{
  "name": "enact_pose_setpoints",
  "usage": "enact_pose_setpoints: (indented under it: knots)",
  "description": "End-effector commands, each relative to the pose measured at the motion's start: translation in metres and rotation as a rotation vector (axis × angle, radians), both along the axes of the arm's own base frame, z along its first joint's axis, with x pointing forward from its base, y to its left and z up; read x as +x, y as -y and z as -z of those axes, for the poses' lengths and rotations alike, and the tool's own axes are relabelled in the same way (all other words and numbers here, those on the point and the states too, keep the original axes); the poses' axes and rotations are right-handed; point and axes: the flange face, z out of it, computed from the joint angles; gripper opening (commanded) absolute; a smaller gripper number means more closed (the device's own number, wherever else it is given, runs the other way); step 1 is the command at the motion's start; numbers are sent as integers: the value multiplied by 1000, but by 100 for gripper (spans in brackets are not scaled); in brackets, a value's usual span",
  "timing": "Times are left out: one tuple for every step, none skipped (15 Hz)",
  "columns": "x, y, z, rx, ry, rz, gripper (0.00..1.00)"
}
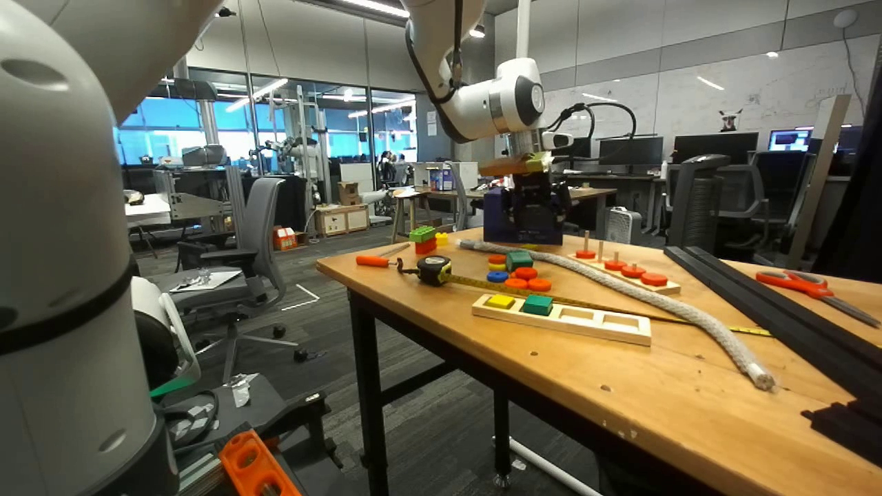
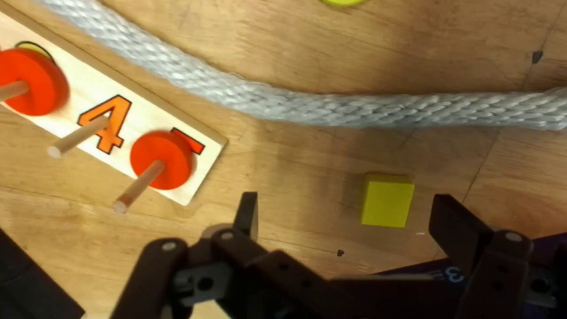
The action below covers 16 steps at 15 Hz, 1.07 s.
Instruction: Place the yellow square block on the board at the front of the table
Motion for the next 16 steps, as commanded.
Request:
enact_pose_setpoints:
  knots:
    - [22, -8, 6, 37, -29, -18, 100]
    - [25, -9, 9, 47, -41, -17, 100]
    - [27, -9, 12, 59, -50, -19, 100]
    - [29, -9, 14, 85, -59, -21, 100]
    - [31, -9, 16, 96, -67, -21, 100]
    - [33, -11, 17, 104, -72, -24, 100]
    - [34, -11, 18, 110, -79, -27, 100]
    - [36, -12, 19, 116, -82, -29, 100]
    - [38, -12, 20, 123, -90, -29, 100]
    - [39, -12, 20, 127, -93, -30, 100]
    - [40, -12, 21, 130, -99, -30, 100]
    - [41, -11, 23, 130, -103, -30, 100]
    - [42, -11, 24, 131, -109, -28, 100]
    - [43, -11, 26, 135, -116, -27, 100]
    - [43, -10, 27, 135, -120, -26, 100]
    - [44, -10, 29, 137, -125, -26, 84]
